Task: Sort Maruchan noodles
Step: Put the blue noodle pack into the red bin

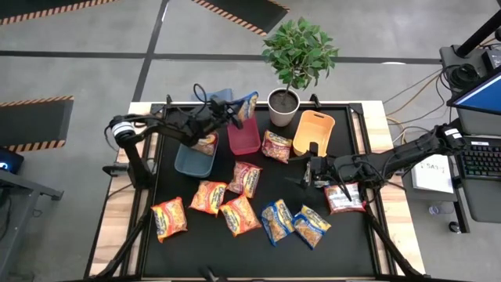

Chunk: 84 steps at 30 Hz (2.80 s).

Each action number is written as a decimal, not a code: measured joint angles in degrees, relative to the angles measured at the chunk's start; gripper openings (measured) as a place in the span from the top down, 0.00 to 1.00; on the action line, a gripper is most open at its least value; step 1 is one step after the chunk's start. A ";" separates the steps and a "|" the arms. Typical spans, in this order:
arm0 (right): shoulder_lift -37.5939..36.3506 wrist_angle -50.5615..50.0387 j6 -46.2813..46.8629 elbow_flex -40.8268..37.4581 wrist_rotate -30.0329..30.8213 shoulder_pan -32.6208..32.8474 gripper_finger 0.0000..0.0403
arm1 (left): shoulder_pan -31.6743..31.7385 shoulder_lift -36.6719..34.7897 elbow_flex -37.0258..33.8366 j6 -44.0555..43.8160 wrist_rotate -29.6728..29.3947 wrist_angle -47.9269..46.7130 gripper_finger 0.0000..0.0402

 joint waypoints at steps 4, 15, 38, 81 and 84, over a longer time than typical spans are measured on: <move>0.01 -0.11 0.00 0.00 -0.01 0.00 0.28 | 1.17 0.00 -0.15 -0.36 -0.89 -3.07 1.00; 0.01 -0.17 0.12 -0.02 -0.03 0.00 0.28 | 1.55 -0.02 -0.13 -1.03 -1.39 -5.45 1.00; 0.04 -1.42 1.16 -0.02 -0.05 0.00 0.27 | 1.60 -0.10 -0.13 -9.35 -5.32 -12.91 0.87; 0.04 -1.88 2.60 -0.04 -0.05 -0.02 0.29 | 12.35 2.44 46.13 12.11 14.31 -109.92 0.47; 0.04 -1.90 2.60 -0.04 -0.07 -0.02 0.29 | 12.62 4.99 47.49 12.95 18.23 -111.05 0.43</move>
